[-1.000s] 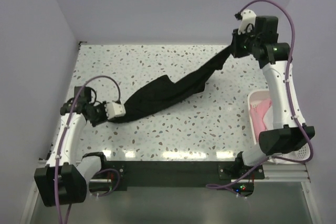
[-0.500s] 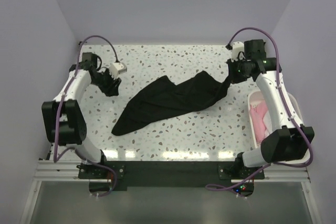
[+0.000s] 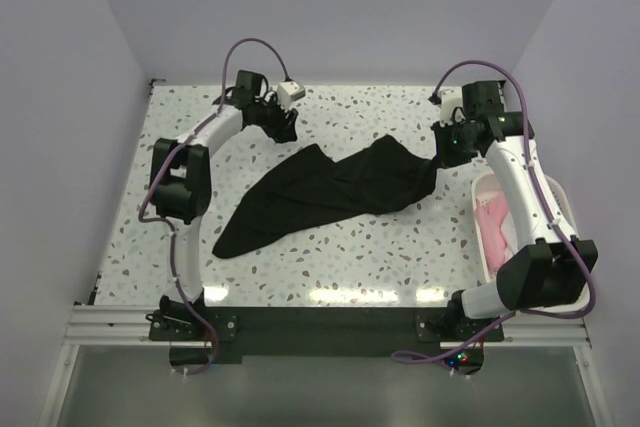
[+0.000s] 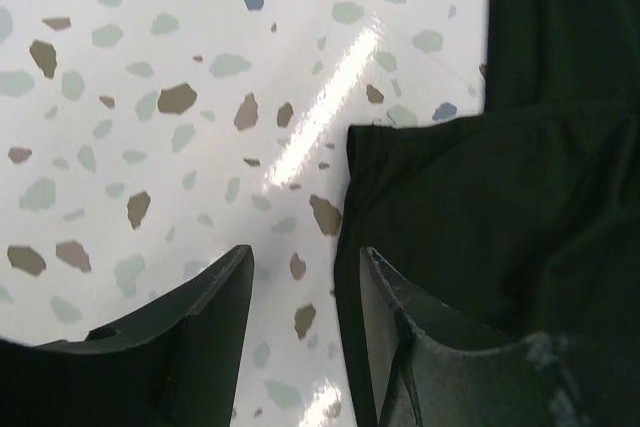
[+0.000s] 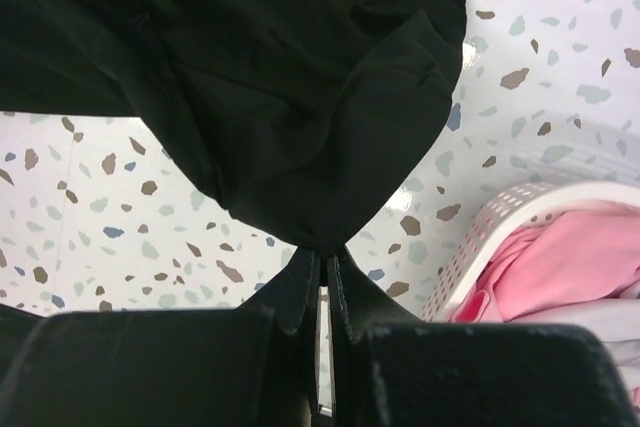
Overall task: Fold and stack the t-shirts
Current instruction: Flatten the tshirt out
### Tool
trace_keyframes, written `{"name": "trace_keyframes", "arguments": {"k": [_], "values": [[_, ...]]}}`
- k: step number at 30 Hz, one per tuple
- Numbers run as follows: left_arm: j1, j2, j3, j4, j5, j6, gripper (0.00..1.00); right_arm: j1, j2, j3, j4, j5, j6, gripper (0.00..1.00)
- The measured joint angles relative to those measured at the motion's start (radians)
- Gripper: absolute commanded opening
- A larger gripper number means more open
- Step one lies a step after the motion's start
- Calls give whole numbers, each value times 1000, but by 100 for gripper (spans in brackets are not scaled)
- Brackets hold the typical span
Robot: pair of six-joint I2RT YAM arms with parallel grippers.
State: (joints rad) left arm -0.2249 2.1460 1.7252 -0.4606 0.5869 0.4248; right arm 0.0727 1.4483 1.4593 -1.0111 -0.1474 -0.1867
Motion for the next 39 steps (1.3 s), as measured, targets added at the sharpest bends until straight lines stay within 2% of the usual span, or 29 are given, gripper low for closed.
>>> {"name": "trace_keyframes", "arguments": {"k": [7, 15, 28, 31, 32, 34, 35, 37, 38, 39], "values": [[-26, 144, 157, 55, 119, 46, 55, 0, 2, -11, -31, 0, 2, 0], [-66, 258, 335, -18, 212, 210, 57, -1, 22, -12, -36, -1, 2, 0], [-122, 322, 346, -171, 150, 454, 56, -1, 72, -11, -53, -2, -5, 0], [-129, 340, 363, -213, 122, 504, 49, -1, 82, -2, -61, -2, -6, 0], [-132, 340, 370, -228, 108, 522, 37, -1, 87, 3, -63, -2, -6, 0], [-137, 340, 377, -257, 91, 558, 26, -1, 97, 11, -66, -3, -7, 0], [-139, 339, 377, -270, 88, 575, 16, -1, 102, 14, -66, -3, -7, 0], [-143, 337, 377, -288, 84, 606, 8, -1, 109, 20, -67, -5, -8, 0], [-143, 336, 377, -294, 82, 616, 0, -1, 112, 26, -70, -8, -8, 0], [-144, 334, 377, -299, 81, 624, 0, -1, 116, 32, -71, -11, -8, 0]]}}
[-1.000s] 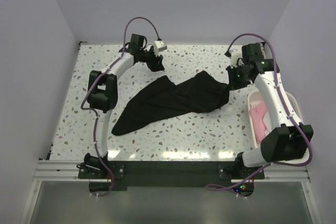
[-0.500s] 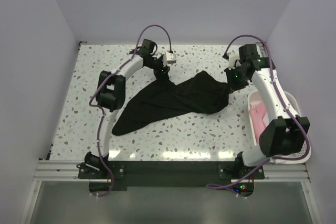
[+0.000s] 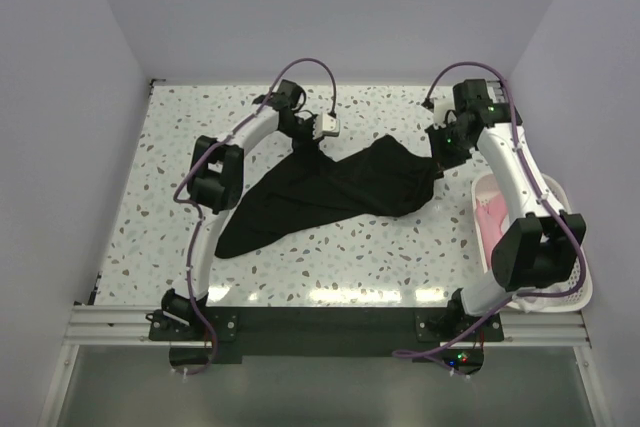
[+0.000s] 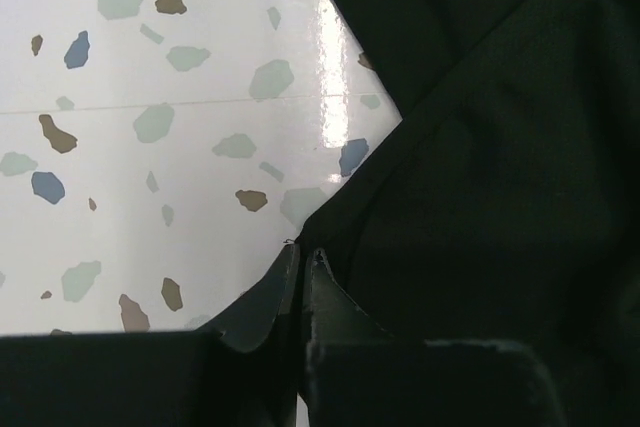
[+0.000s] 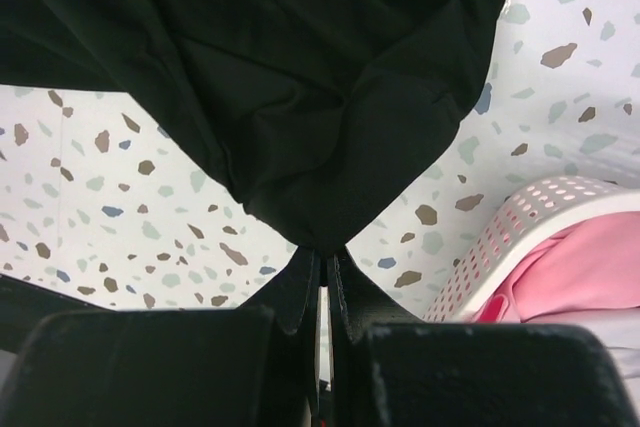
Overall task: Fold and stack the t-shirts
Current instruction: Flatten the tshirt out
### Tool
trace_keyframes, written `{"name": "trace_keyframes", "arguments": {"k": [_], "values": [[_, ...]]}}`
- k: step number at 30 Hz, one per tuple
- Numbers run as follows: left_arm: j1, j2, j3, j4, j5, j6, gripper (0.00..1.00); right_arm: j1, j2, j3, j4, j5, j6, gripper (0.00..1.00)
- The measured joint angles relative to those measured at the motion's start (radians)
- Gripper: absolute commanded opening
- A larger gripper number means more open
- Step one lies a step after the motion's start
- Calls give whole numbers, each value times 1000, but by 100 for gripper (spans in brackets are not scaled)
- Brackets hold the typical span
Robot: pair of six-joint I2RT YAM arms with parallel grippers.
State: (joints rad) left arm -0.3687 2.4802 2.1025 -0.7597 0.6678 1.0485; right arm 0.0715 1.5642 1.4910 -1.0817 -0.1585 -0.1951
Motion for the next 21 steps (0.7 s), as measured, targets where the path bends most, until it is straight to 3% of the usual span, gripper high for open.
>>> {"name": "trace_keyframes", "arguments": {"k": [9, 17, 21], "values": [[85, -99, -37, -41, -72, -81, 0, 0, 53, 183, 28, -68, 25, 0], [315, -451, -40, 73, -153, -298, 0, 0, 202, 604, 146, -68, 121, 0], [375, -617, -71, 131, -166, -362, 0, 0, 216, 694, 193, -55, 161, 0]]}}
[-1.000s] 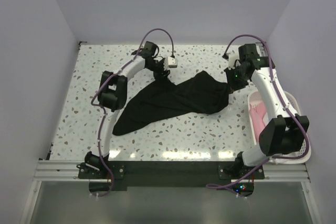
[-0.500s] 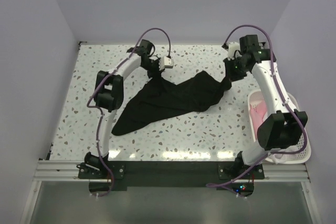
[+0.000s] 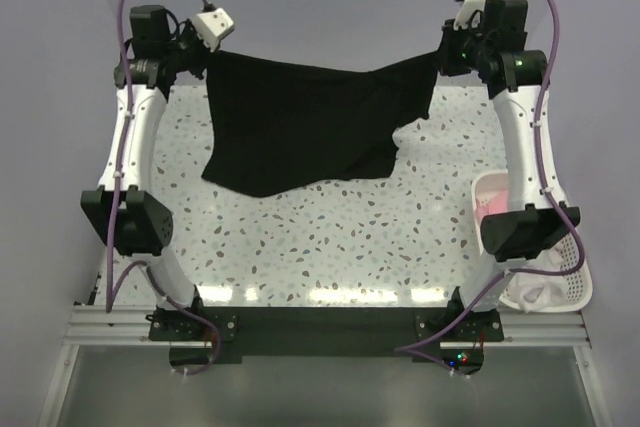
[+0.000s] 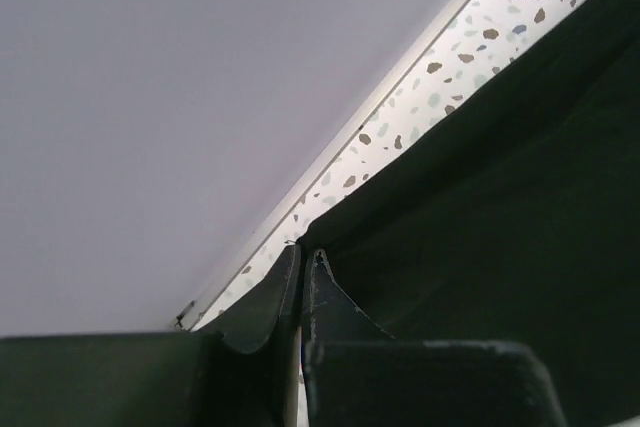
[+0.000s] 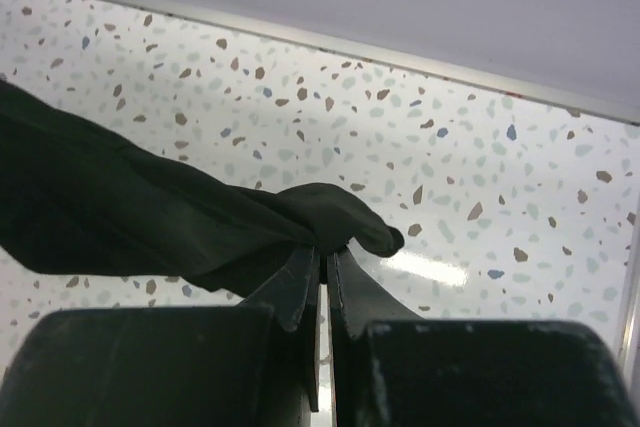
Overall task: Fold and stack the t-shirts
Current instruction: Flatten the tshirt out
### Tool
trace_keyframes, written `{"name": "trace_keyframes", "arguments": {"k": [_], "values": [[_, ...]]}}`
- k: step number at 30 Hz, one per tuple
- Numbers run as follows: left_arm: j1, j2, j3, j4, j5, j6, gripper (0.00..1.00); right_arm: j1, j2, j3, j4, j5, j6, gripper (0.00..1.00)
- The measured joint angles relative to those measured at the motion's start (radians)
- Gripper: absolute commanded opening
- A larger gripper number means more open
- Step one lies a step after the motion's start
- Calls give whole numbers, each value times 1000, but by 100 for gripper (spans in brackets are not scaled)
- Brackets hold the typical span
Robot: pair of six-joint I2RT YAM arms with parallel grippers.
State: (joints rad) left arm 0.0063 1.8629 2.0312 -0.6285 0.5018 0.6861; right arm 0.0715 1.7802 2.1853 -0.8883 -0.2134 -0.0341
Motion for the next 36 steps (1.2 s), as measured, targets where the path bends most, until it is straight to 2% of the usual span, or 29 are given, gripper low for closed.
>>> {"name": "trace_keyframes", "arguments": {"k": [6, 12, 17, 20, 26, 29, 34, 36], "values": [[52, -262, -229, 38, 2, -69, 0, 0, -74, -31, 29, 28, 44, 0], [83, -497, -444, 15, -2, -114, 0, 1, -306, -156, 1, 47, 47, 0], [82, -648, -475, -6, 0, -154, 0, 2, -475, -152, -27, 63, 47, 0], [82, -695, -447, -26, 0, -172, 0, 2, -510, -107, -43, 68, 47, 0], [82, -617, -304, -66, 11, -204, 0, 2, -451, -22, -32, 100, 55, 0], [82, -555, -293, -59, 8, -231, 0, 2, -380, -21, 0, 118, 69, 0], [76, -377, -250, -23, -17, -297, 0, 2, -195, -12, 72, 132, 96, 0], [76, -282, -201, -2, -27, -330, 0, 2, -95, 44, 83, 140, 104, 0]]}}
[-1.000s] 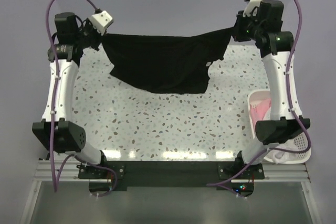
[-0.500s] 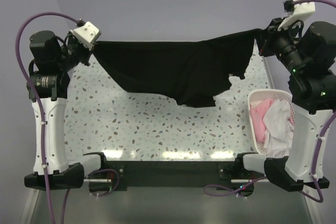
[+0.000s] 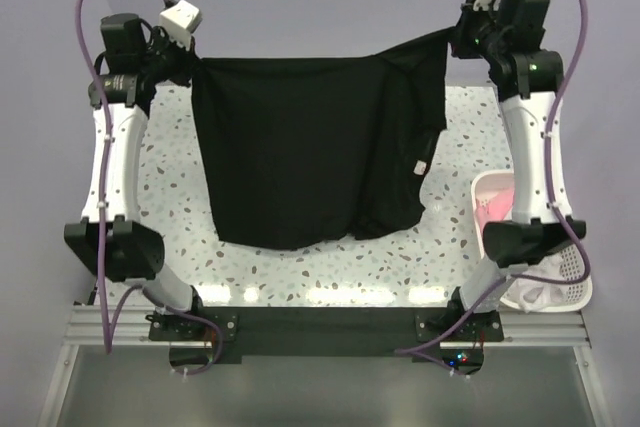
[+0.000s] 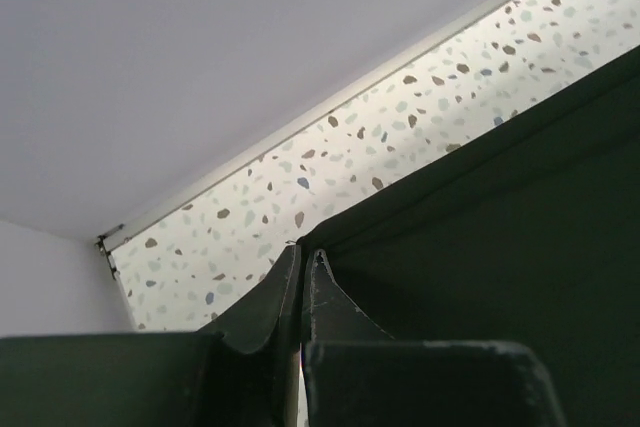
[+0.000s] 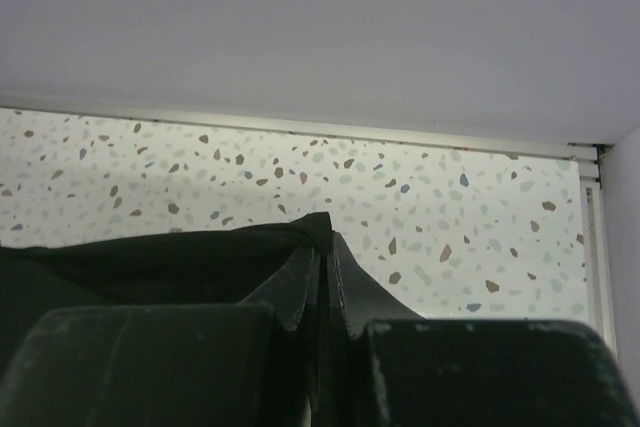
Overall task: Fold and stack the t-shirts
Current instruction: Flatten the tshirt out
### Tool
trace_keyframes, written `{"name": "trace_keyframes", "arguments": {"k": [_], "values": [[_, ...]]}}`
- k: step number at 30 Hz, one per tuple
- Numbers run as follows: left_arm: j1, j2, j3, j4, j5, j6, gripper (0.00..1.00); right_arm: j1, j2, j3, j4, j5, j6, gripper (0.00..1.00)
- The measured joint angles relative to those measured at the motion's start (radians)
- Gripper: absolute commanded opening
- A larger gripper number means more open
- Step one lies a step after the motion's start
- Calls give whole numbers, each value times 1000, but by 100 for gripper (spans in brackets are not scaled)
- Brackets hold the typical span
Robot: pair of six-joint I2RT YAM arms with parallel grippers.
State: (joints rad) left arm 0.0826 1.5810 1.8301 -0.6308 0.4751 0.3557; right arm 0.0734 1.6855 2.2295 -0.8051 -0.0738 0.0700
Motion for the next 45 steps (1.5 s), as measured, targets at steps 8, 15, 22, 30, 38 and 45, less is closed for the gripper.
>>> {"name": "trace_keyframes", "arguments": {"k": [8, 15, 22, 30, 38, 45], "values": [[-9, 315, 454, 91, -58, -111, 0, 0, 242, 305, 74, 22, 10, 0], [-12, 80, 275, 317, -79, -45, 0, 4, 85, 290, 204, 35, -12, 0], [-9, -268, -204, 477, -24, 105, 0, 5, -244, -69, 271, -4, -103, 0], [-3, -441, -763, 339, 117, 383, 3, 4, -517, -726, 114, -56, -252, 0], [-3, -668, -1103, 29, 222, 714, 23, 4, -755, -1129, -140, -139, -422, 34], [-2, -729, -1218, -251, 198, 962, 46, 3, -739, -1110, -329, -217, -638, 94]]}}
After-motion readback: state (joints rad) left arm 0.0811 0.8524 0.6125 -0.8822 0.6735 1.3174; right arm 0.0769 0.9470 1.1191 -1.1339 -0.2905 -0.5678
